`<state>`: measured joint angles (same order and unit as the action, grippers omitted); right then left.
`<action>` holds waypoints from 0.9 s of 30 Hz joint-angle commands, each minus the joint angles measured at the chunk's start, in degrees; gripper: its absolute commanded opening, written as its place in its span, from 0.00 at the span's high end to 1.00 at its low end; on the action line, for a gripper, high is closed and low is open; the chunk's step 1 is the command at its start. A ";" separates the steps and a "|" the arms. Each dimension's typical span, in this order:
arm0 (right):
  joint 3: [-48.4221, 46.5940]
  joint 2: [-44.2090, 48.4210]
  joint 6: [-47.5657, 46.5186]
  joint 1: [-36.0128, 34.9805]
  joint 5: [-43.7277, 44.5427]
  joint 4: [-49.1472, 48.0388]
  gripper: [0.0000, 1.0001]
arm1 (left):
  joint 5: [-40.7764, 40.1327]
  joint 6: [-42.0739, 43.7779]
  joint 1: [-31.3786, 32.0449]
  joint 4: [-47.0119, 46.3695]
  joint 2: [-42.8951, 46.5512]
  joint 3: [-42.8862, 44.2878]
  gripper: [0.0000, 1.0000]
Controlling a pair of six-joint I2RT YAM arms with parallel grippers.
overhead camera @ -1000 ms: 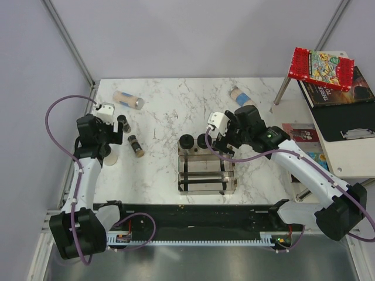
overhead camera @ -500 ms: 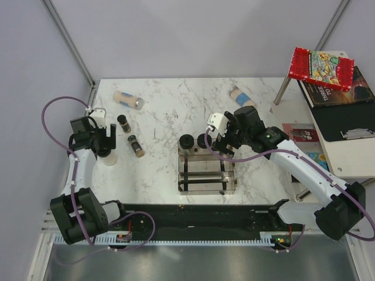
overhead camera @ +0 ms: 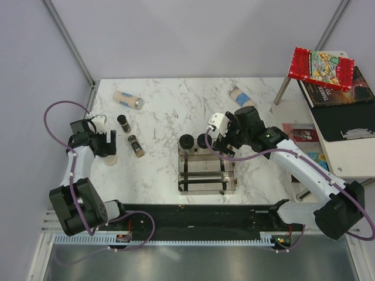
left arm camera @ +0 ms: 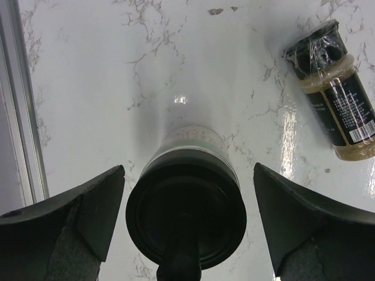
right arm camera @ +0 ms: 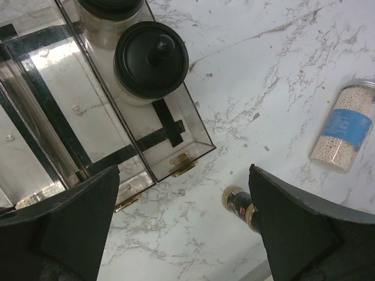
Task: Organize the condiment bottles
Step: Pick up the bottle from the center of the board.
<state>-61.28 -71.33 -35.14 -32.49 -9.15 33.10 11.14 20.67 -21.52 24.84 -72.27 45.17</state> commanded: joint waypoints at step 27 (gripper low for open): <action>2.21 3.39 9.63 6.38 11.59 -14.37 0.02 | 16.54 7.72 7.69 14.35 3.97 24.34 0.98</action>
<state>-59.46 -70.48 -30.94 -28.58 -4.62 26.28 22.39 24.47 -18.87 37.89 -71.92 62.50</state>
